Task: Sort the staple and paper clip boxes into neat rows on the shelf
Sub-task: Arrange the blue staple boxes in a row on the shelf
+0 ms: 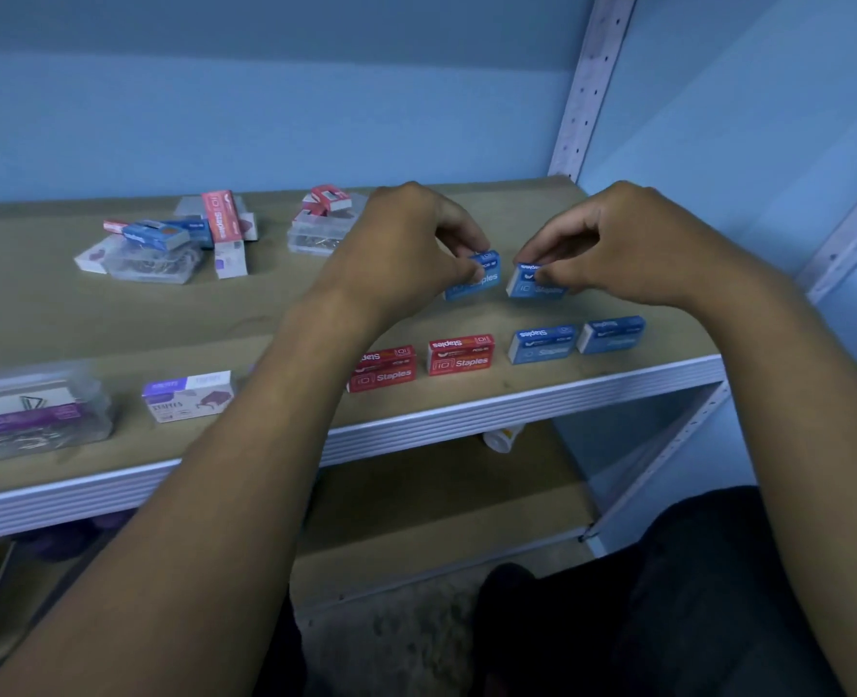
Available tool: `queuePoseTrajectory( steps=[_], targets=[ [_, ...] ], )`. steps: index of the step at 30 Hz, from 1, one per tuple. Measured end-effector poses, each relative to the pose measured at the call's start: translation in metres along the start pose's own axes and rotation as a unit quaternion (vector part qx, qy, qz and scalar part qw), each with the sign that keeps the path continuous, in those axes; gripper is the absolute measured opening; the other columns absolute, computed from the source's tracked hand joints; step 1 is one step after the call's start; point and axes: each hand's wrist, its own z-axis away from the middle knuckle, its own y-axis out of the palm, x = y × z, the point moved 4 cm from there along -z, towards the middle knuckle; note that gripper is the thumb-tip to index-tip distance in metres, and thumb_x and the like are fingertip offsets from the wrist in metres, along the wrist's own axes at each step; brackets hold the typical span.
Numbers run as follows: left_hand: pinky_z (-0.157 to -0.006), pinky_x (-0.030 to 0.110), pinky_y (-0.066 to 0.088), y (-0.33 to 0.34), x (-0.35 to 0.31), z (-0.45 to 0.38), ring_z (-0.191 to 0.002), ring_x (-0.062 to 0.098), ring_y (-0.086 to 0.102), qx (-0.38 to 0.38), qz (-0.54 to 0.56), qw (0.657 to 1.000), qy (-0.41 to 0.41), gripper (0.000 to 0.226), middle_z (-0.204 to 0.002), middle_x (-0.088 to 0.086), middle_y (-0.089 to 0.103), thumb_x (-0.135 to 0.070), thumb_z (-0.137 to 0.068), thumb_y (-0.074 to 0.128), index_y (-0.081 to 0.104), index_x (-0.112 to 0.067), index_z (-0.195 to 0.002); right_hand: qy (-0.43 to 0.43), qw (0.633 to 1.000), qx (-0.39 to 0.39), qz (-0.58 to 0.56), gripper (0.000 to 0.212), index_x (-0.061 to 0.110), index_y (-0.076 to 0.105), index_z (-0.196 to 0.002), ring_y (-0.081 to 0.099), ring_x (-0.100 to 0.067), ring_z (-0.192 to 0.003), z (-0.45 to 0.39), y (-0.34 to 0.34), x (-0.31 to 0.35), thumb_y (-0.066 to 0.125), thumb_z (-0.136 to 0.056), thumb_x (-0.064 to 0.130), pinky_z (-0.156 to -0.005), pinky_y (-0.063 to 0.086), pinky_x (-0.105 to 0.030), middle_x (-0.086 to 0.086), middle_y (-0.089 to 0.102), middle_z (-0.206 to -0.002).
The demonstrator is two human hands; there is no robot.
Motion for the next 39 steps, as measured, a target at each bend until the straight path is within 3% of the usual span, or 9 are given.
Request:
queuePoseTrajectory(
  steps=[4,9,16,20,25,30,33,35,39],
  targets=[
    [-0.062,0.0,0.041,0.017,-0.009,-0.008,-0.066,-0.008,0.063,0.012,0.005,1.0,0.01,0.025,-0.083,-0.008,0.074,-0.02,-0.073,0.084,0.078,-0.022,-0.098,0.026,1.0,-0.004,0.002,0.022,0.029,0.082,-0.096,0.072,-0.006,-0.073,0.007,-0.008,-0.017,0.081,-0.082,0.013,-0.068,0.054,-0.007,0.008,0.078,-0.084],
    [-0.065,0.002,0.043,0.031,-0.016,-0.014,-0.058,-0.011,0.059,0.027,0.011,0.999,0.018,0.033,-0.083,-0.006,0.074,-0.018,-0.07,0.086,0.076,-0.019,-0.101,0.039,0.999,-0.009,0.016,0.022,0.03,0.082,-0.097,0.073,-0.008,-0.076,0.013,-0.013,-0.032,0.082,-0.081,0.015,-0.078,0.056,-0.016,0.008,0.079,-0.085],
    [-0.061,-0.002,0.04,0.043,-0.022,-0.015,-0.069,-0.008,0.062,0.052,-0.016,0.998,0.018,0.036,-0.083,-0.008,0.074,-0.022,-0.072,0.086,0.074,-0.022,-0.106,0.045,0.998,-0.007,0.034,0.022,0.034,0.082,-0.096,0.069,0.003,-0.082,0.016,-0.016,-0.048,0.081,-0.082,0.017,-0.07,0.047,-0.001,0.014,0.077,-0.085],
    [-0.06,-0.003,0.039,0.045,-0.022,-0.015,-0.07,-0.009,0.063,0.065,-0.02,0.997,0.02,0.037,-0.082,-0.008,0.075,-0.02,-0.072,0.086,0.074,-0.02,-0.107,0.043,0.998,-0.002,0.035,0.021,0.036,0.082,-0.095,0.07,0.002,-0.087,0.016,-0.014,-0.051,0.082,-0.082,0.019,-0.074,0.047,-0.006,0.016,0.077,-0.087],
    [-0.06,-0.003,0.038,0.049,-0.022,-0.014,-0.07,-0.01,0.063,0.079,-0.024,0.996,0.024,0.037,-0.082,-0.007,0.076,-0.02,-0.071,0.086,0.074,-0.02,-0.106,0.043,0.998,0.002,0.046,0.021,0.038,0.08,-0.094,0.067,0.005,-0.087,0.014,-0.01,-0.054,0.081,-0.082,0.021,-0.065,0.04,0.004,0.017,0.076,-0.088],
    [-0.06,-0.003,0.037,0.051,-0.021,-0.013,-0.064,-0.01,0.061,0.083,-0.026,0.996,0.027,0.038,-0.084,-0.009,0.075,-0.025,-0.07,0.087,0.074,-0.021,-0.106,0.032,0.998,0.013,0.043,0.019,0.038,0.081,-0.096,0.067,0.005,-0.088,0.015,-0.009,-0.052,0.079,-0.084,0.023,-0.066,0.04,0.003,0.021,0.075,-0.087],
    [-0.059,-0.002,0.038,0.047,-0.02,-0.012,-0.065,-0.01,0.06,0.067,-0.015,0.997,0.024,0.035,-0.084,-0.01,0.074,-0.037,-0.073,0.084,0.074,-0.024,-0.103,0.011,0.999,-0.025,0.017,0.019,0.039,0.079,-0.097,0.066,0.008,-0.088,0.016,-0.012,-0.046,0.072,-0.089,0.024,-0.073,0.043,-0.006,0.023,0.074,-0.089],
    [-0.062,0.0,0.042,0.042,-0.018,-0.011,-0.071,-0.009,0.062,0.05,-0.015,0.998,0.027,0.033,-0.085,-0.011,0.073,-0.047,-0.077,0.078,0.074,-0.025,-0.101,-0.004,0.999,-0.047,0.018,0.021,0.039,0.079,-0.098,0.064,0.004,-0.09,0.015,-0.013,-0.041,0.067,-0.091,0.023,-0.072,0.043,-0.007,0.021,0.072,-0.093],
    [-0.075,0.02,0.056,0.031,-0.009,-0.009,-0.081,-0.002,0.066,0.027,-0.029,0.999,0.028,0.028,-0.087,-0.01,0.073,-0.049,-0.082,0.071,0.076,-0.025,-0.096,-0.018,0.999,-0.028,0.006,0.023,0.039,0.078,-0.098,0.065,0.001,-0.093,0.009,-0.004,-0.029,0.064,-0.093,0.021,-0.076,0.045,-0.012,0.021,0.072,-0.096]
  ],
)
